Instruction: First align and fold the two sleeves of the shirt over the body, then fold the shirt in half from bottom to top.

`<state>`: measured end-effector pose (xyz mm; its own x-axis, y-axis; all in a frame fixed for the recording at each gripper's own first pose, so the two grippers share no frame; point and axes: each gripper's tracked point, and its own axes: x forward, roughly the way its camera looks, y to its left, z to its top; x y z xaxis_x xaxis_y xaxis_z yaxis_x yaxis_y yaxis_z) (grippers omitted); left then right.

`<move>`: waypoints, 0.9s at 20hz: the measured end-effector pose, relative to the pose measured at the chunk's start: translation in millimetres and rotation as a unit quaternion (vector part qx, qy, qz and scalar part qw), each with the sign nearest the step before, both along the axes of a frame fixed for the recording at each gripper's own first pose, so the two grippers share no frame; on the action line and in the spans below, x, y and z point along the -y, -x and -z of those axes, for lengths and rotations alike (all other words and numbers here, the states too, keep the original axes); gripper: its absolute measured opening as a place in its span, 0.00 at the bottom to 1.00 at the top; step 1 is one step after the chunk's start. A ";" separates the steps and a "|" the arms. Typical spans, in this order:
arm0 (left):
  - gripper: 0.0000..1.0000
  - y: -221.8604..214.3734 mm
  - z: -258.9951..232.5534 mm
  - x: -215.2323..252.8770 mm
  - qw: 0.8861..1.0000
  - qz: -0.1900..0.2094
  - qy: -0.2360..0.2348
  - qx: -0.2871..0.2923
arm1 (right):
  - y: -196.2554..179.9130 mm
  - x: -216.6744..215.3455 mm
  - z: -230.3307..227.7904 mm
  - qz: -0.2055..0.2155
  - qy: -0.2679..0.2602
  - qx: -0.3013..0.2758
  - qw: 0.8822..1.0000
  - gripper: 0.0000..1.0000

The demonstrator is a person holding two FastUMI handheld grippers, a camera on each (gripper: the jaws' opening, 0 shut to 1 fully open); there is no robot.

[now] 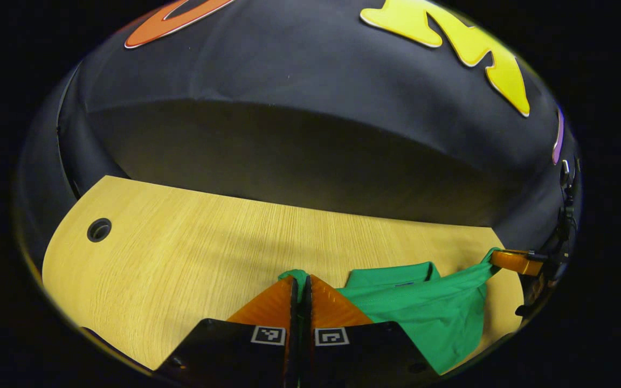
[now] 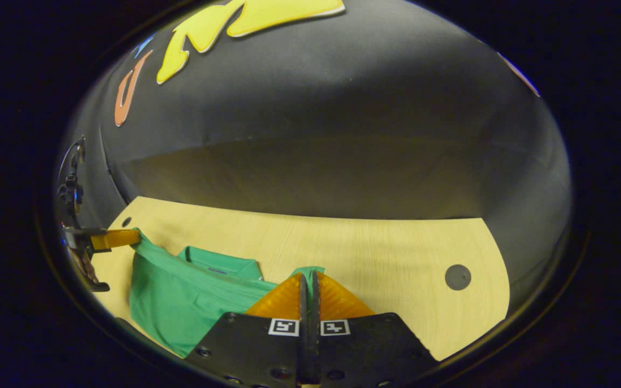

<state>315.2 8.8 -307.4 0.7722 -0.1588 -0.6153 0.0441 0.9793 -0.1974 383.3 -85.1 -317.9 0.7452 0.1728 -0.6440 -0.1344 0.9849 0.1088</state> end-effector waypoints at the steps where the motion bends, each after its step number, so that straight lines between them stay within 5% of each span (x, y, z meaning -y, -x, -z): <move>1: 0.08 -1.7 6.3 0.0 1.000 -0.004 0.000 -0.003 | -0.2 -1.0 5.8 -0.002 0.006 -0.002 1.000 0.00; 6: 0.21 7.5 19.0 -2.9 1.000 -0.019 -0.015 -0.020 | 0.9 -1.4 11.8 0.003 0.032 0.000 0.999 0.05; 8: 0.74 9.9 8.8 -10.2 0.999 -0.031 -0.031 -0.008 | 4.7 0.6 4.6 0.007 0.051 0.014 0.999 0.13; 9: 1.00 15.1 1.1 -12.4 0.999 -0.038 -0.032 -0.003 | 8.1 -0.4 0.4 0.007 0.054 0.018 0.998 0.28; 14: 1.00 40.6 -47.8 -23.5 0.997 -0.060 -0.033 0.041 | 40.2 2.7 -41.8 0.037 0.054 0.050 0.997 0.98; 18: 1.00 82.4 -122.8 -26.6 0.991 -0.067 -0.046 0.104 | 92.4 0.7 -105.1 0.054 0.040 0.096 0.993 0.97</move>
<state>232.8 35.4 -184.6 0.8939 0.0028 -0.4483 -0.0573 0.9925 -0.1082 291.0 -85.8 -212.8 0.8670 0.0383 -0.4968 -0.0374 0.9992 0.0118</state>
